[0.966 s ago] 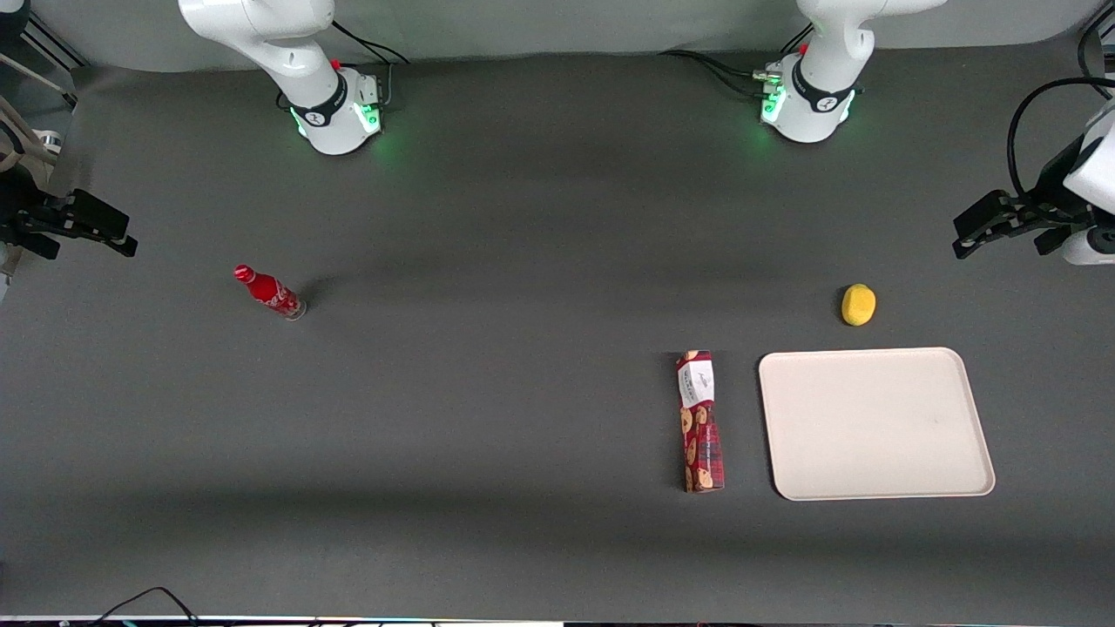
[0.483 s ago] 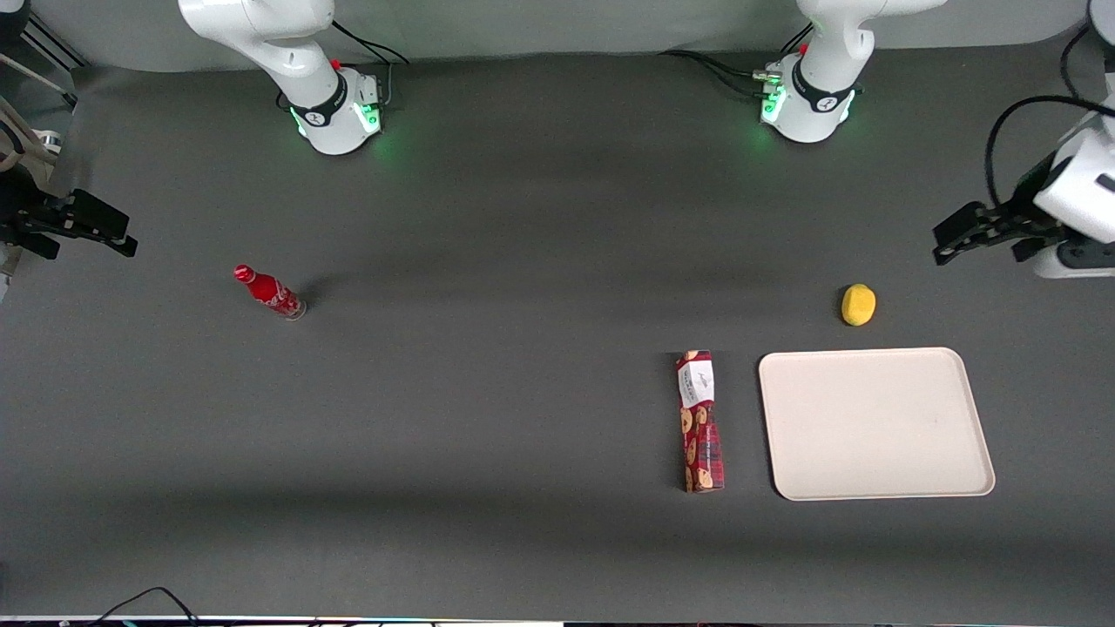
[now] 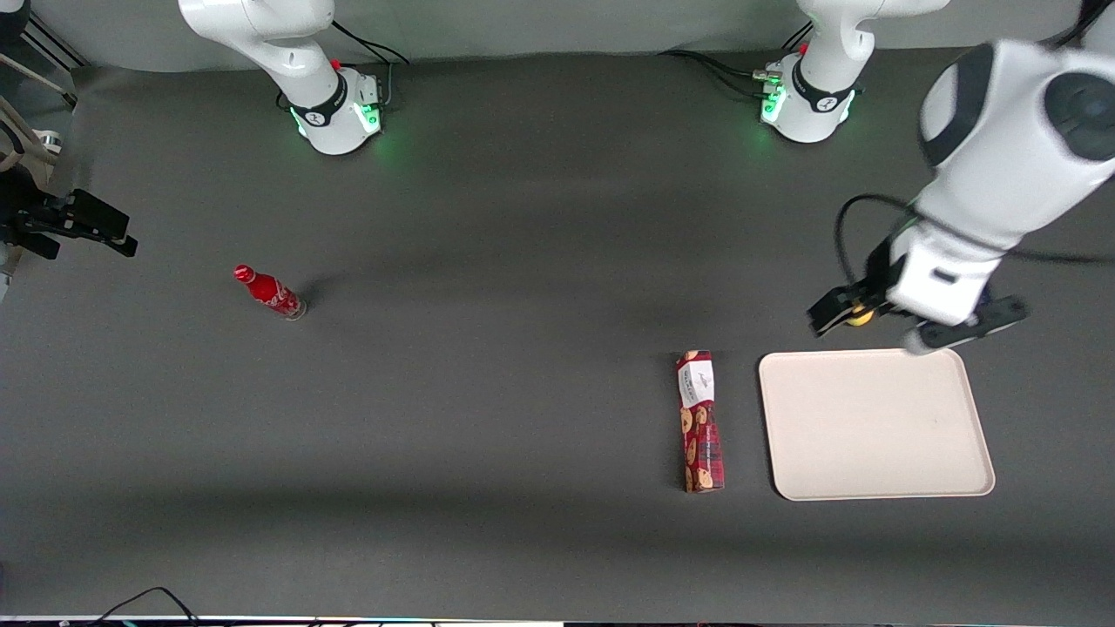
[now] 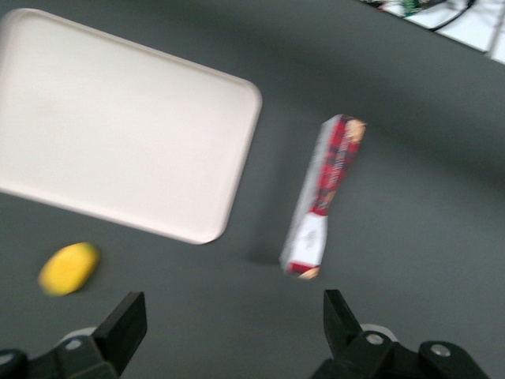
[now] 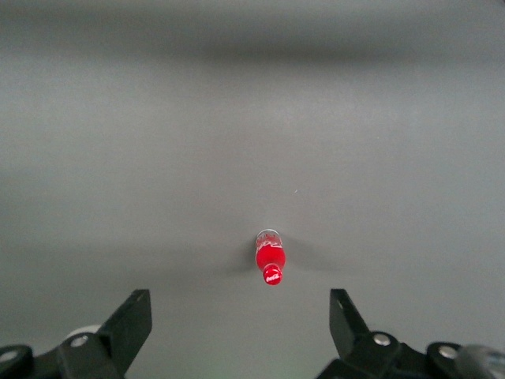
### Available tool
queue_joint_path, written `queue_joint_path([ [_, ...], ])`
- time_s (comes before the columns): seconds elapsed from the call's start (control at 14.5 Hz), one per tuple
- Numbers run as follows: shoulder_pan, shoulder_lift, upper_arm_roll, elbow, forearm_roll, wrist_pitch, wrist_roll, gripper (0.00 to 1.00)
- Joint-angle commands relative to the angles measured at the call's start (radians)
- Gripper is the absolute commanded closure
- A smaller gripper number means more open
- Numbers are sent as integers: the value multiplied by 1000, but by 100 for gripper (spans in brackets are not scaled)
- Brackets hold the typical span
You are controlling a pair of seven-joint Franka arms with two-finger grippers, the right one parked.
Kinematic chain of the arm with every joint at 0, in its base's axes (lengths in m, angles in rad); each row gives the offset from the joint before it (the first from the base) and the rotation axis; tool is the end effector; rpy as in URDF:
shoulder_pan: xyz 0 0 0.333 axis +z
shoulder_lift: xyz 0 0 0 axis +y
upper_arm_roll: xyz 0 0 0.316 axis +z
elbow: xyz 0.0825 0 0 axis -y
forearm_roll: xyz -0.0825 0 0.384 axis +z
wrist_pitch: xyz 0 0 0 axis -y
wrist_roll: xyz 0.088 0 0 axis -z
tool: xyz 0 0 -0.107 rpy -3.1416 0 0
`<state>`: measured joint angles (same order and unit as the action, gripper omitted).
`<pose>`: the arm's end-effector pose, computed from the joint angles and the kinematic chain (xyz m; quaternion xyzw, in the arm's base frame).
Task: Place red cookie box on tray
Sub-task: 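Lower the left gripper over the shortbread box and close on it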
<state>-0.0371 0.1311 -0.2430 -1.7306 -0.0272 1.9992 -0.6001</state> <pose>0.5932 -0.1652 0.5128 0.9833 0.1656 0.0517 0.0557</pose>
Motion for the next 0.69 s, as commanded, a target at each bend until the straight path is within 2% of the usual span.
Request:
queue_joint_path([
  [0.0,-59,178,-22,68,62,156,-23,0],
  [0.14,-89,267,-33,94,134,243,37,0],
  [0.34,-122,411,-35,152,167,352,137,0],
  [0.62,-133,521,-32,152,237,457,152,0],
])
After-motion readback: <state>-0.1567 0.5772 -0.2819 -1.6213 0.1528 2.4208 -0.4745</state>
